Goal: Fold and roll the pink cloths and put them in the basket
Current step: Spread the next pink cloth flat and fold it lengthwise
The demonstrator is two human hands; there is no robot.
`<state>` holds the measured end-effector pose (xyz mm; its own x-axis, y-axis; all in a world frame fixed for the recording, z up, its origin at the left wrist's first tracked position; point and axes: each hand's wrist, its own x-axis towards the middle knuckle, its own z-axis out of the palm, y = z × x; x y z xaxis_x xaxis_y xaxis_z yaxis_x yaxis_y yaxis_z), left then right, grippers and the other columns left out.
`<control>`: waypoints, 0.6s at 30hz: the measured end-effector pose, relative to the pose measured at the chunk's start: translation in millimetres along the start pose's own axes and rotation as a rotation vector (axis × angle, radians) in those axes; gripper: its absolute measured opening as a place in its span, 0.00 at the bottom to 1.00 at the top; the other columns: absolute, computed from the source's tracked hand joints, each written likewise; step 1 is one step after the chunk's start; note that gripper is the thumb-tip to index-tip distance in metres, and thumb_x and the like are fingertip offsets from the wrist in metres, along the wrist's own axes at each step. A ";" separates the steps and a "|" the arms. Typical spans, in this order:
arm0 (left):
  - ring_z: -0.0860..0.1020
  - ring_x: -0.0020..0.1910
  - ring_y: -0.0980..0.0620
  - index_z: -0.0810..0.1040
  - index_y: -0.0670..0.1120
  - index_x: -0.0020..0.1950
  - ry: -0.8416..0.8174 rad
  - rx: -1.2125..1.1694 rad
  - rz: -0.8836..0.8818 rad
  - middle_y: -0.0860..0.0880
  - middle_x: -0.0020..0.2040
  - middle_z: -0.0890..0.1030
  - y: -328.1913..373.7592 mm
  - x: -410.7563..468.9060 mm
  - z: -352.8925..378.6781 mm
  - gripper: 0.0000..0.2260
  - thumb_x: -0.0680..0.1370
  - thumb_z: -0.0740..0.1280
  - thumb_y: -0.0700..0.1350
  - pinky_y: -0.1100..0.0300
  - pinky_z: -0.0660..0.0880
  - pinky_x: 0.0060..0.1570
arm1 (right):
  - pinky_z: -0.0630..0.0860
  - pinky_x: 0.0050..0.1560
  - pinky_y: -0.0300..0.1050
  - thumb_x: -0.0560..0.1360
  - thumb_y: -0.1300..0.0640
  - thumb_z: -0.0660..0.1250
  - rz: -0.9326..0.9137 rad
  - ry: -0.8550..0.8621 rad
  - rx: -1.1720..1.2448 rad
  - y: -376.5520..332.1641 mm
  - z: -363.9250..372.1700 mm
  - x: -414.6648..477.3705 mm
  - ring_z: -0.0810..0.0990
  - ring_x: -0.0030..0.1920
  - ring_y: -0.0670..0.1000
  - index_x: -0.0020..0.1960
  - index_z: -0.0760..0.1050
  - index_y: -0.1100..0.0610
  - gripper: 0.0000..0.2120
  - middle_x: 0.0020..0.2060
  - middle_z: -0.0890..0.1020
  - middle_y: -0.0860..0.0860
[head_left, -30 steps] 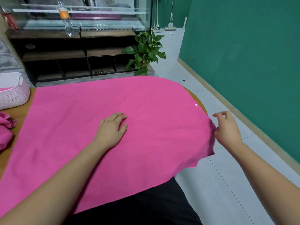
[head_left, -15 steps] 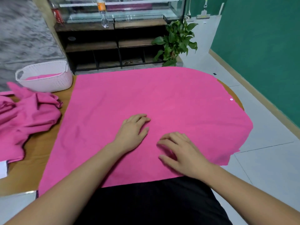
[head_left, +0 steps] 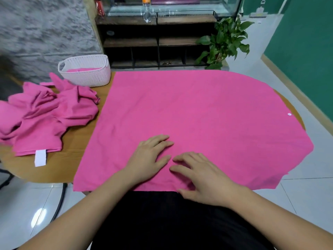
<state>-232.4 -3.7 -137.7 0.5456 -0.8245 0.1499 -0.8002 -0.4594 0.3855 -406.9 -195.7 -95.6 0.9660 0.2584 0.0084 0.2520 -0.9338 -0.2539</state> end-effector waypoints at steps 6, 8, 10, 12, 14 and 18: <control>0.60 0.81 0.60 0.69 0.61 0.78 -0.015 -0.046 -0.029 0.62 0.80 0.66 4.9 -7.0 -1.7 0.24 0.83 0.61 0.65 0.47 0.63 0.77 | 0.59 0.80 0.51 0.69 0.50 0.66 0.015 -0.112 -0.056 -4.7 -4.5 -5.6 0.57 0.81 0.52 0.83 0.58 0.46 0.43 0.82 0.59 0.50; 0.60 0.81 0.60 0.71 0.60 0.77 -0.023 -0.056 -0.032 0.62 0.80 0.66 6.1 -6.8 -1.8 0.24 0.82 0.62 0.64 0.47 0.62 0.78 | 0.64 0.77 0.51 0.70 0.55 0.65 0.028 -0.041 -0.038 -7.2 0.6 -7.1 0.62 0.78 0.52 0.80 0.64 0.48 0.38 0.79 0.64 0.49; 0.59 0.82 0.60 0.72 0.60 0.77 -0.032 -0.058 -0.018 0.62 0.81 0.65 6.3 -8.3 -1.1 0.25 0.82 0.61 0.66 0.47 0.61 0.78 | 0.68 0.73 0.49 0.71 0.55 0.64 0.068 0.052 0.026 -9.9 3.6 -9.2 0.68 0.74 0.50 0.76 0.69 0.49 0.32 0.73 0.70 0.47; 0.56 0.82 0.60 0.71 0.61 0.77 -0.059 -0.074 -0.018 0.62 0.81 0.64 8.2 -10.5 -2.9 0.26 0.81 0.61 0.69 0.48 0.60 0.79 | 0.73 0.67 0.49 0.73 0.54 0.64 0.117 0.154 0.044 -10.2 2.7 -10.5 0.74 0.67 0.51 0.69 0.73 0.51 0.24 0.66 0.75 0.46; 0.54 0.82 0.62 0.71 0.61 0.78 -0.098 -0.109 -0.016 0.63 0.81 0.63 12.5 -11.8 -8.5 0.28 0.80 0.61 0.71 0.49 0.58 0.80 | 0.76 0.57 0.51 0.75 0.55 0.64 0.173 0.289 0.006 -6.0 1.1 -10.8 0.77 0.57 0.54 0.62 0.75 0.53 0.15 0.56 0.77 0.47; 0.53 0.82 0.65 0.69 0.63 0.79 -0.213 -0.129 0.005 0.62 0.82 0.64 20.4 -12.2 -27.1 0.37 0.74 0.62 0.78 0.54 0.55 0.82 | 0.76 0.48 0.55 0.80 0.56 0.64 0.278 0.516 -0.039 6.7 1.4 -10.4 0.78 0.48 0.58 0.55 0.76 0.56 0.06 0.47 0.78 0.50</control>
<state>-248.6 6.0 -107.0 0.4656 -0.8842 -0.0378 -0.7571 -0.4201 0.5003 -415.3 -204.3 -98.7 0.8969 -0.1420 0.4188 -0.0221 -0.9602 -0.2783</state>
